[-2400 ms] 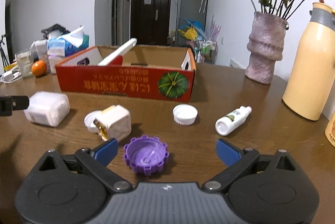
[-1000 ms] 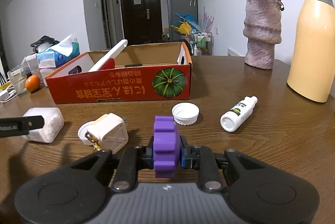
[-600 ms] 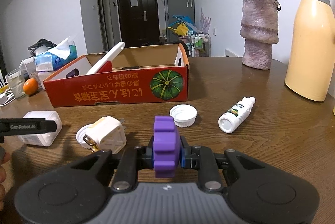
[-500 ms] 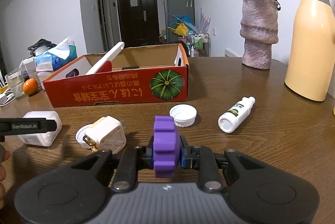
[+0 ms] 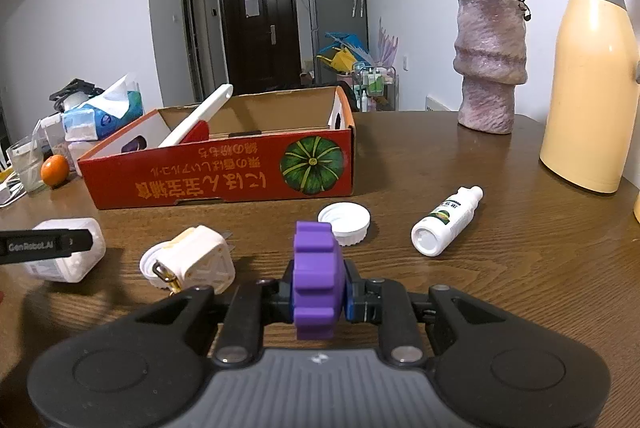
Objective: Organize rigid objects
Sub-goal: 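Grasp the white plastic container with the left tool, then carry the white container with the left tool and purple cap with the right tool to the box, then release the white container into the box with the left tool while the right tool drops the purple cap, then move both tools back from the box toward the white plug adapter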
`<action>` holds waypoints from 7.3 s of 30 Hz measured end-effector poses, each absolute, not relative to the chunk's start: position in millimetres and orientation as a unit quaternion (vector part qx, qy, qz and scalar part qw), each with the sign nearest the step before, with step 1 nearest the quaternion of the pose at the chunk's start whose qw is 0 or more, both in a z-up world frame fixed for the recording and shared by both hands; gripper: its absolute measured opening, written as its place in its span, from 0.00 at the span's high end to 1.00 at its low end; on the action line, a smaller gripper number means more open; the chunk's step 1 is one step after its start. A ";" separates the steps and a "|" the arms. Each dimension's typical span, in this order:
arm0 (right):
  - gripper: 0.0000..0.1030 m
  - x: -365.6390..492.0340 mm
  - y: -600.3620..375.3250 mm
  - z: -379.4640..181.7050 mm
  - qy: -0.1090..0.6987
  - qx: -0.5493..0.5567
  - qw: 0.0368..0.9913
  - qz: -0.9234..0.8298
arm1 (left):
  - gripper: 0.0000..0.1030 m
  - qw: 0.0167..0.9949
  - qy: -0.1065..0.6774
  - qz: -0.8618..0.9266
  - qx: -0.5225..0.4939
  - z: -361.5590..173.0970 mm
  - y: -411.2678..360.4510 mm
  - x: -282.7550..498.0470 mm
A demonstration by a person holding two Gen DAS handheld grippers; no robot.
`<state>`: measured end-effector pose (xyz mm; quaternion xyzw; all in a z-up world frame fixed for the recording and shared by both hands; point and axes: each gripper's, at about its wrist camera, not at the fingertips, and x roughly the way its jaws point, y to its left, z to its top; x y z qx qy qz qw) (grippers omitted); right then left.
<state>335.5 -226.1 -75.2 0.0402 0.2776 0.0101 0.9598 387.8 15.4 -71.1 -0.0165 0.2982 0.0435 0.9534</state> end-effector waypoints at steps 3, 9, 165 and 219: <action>0.81 335.1 -227.3 -74.6 0.274 0.043 0.961 0.009 | 0.20 0.957 0.287 0.048 -0.017 -66.7 16.5 382.4; 0.81 331.9 -229.1 -71.6 0.263 0.050 0.964 0.010 | 0.20 0.963 0.266 0.034 -0.017 -55.8 15.5 369.6; 0.00 467.1 -208.3 -34.1 0.206 0.035 0.978 0.029 | 0.00 0.980 0.183 0.077 0.009 -16.6 -7.8 480.1; 0.05 327.0 -183.8 -70.7 0.259 -0.026 0.959 0.116 | 0.00 0.958 0.288 -0.001 -0.010 -58.7 16.1 344.7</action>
